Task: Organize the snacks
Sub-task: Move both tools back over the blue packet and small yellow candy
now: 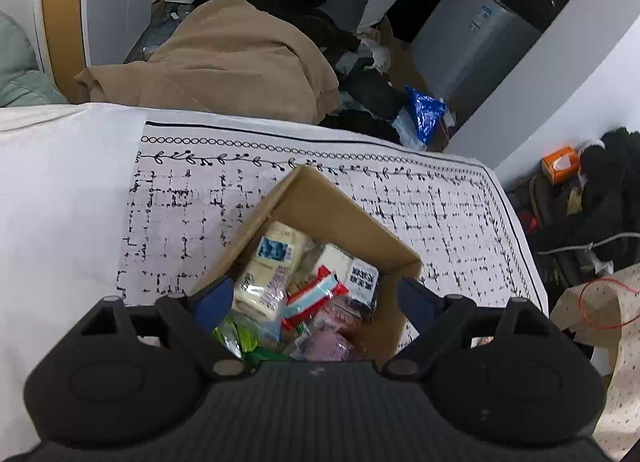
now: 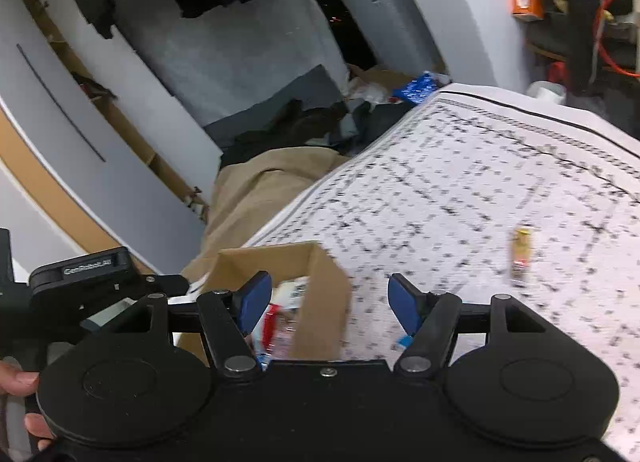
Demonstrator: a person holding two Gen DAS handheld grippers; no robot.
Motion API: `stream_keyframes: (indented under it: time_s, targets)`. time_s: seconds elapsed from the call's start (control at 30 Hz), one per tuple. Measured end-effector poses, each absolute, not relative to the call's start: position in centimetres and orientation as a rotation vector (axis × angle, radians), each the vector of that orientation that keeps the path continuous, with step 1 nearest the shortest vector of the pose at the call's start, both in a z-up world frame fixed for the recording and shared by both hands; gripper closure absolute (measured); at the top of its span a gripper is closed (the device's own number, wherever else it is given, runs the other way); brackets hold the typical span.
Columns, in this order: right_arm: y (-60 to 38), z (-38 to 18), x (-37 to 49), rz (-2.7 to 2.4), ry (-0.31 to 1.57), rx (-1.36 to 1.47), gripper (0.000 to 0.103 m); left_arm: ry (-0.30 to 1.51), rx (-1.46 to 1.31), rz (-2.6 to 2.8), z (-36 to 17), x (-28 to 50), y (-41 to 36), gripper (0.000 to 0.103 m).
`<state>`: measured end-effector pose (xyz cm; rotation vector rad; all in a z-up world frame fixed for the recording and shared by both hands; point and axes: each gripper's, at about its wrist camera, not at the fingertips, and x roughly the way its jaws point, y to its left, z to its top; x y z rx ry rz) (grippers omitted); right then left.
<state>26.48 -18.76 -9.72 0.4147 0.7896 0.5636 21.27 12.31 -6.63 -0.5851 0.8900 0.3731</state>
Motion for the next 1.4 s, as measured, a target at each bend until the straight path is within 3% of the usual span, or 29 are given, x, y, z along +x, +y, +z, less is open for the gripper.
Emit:
stream_keyframes:
  time_s: [0.1,0.23,0.4,0.5,1.27,1.4]
  targets:
    - [-20.1,-9.9,26.2,0.548,0.791,0.404,0.035,0.894,-0.572,0.362,-6.5,21.4,11.4,0.014]
    - [-21.9,-9.8,25.8,0.528,0.781,0.397,0.020,0.884,-0.546,0.354,-6.3,21.4,9.9,0.013]
    - [-23.5,-9.8,26.2,0.502,0.761,0.411,0.008,0.851,-0.512,0.322,-5.6,21.5,8.0,0.001]
    - [-24.6,-9.6,26.5,0.495,0.742,0.425,0.000,0.840,-0.486,0.309,-5.2,21.5,6.7,0.000]
    - [-30.1,-11.9,28.9,0.422,0.767,0.451,0.001,0.953,-0.413,0.140,-7.1,23.7,-0.4,0.000]
    - [-30.6,-13.1,29.5,0.399,0.789,0.476,0.012,0.978,-0.407,0.122,-8.2,24.3,-1.3,0.000]
